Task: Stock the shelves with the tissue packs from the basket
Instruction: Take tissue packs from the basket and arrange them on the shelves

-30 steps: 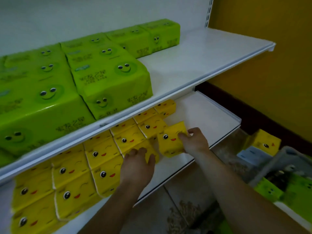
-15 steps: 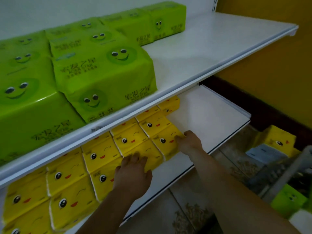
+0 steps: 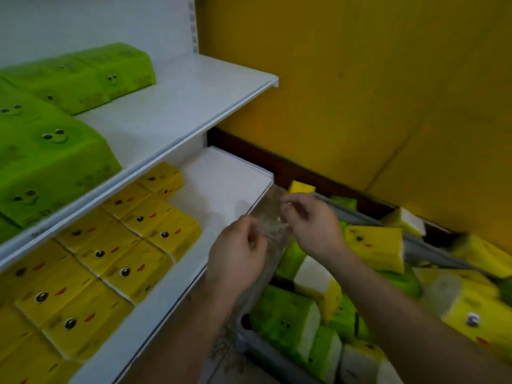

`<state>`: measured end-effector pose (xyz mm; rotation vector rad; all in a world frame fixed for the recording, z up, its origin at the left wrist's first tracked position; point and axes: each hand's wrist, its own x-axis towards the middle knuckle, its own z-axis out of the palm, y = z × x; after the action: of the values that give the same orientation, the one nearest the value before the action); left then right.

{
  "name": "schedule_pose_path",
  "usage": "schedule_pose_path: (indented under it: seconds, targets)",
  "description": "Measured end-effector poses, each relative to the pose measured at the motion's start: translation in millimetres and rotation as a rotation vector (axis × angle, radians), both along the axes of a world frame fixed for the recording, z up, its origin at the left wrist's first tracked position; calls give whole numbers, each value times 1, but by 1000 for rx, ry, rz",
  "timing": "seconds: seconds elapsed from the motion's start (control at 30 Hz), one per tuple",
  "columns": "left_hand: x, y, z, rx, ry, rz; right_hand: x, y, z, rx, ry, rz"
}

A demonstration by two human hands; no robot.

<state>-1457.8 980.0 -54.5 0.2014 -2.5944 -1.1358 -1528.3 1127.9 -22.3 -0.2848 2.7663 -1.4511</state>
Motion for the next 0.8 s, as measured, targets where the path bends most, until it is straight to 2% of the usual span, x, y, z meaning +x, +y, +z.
schedule_pose_path:
  seconds: [0.13,0.2,0.33,0.5,0.57,0.67,0.8]
  targets:
    - [3,70,13,104,-116,-245,39,95,19,83,-21,-160]
    - [5,96,5,70,-177,-337,57,132,26,162,-34,-215]
    - [2,120,-10,-314,-289,-258,87,180,28,301,-30,-265]
    - [-3,134,-44,-368,-555,-275,108,192,2,381,-106,-178]
    - [-1,139,-45,-400,-524,-248,111,185,-12,419,-107,-102]
    - [2,138,-37,-250,-403,-189,108,174,-26,421,-69,-75]
    - [9,124,-14,250,-277,-190,93,161,-28,242,-105,-236]
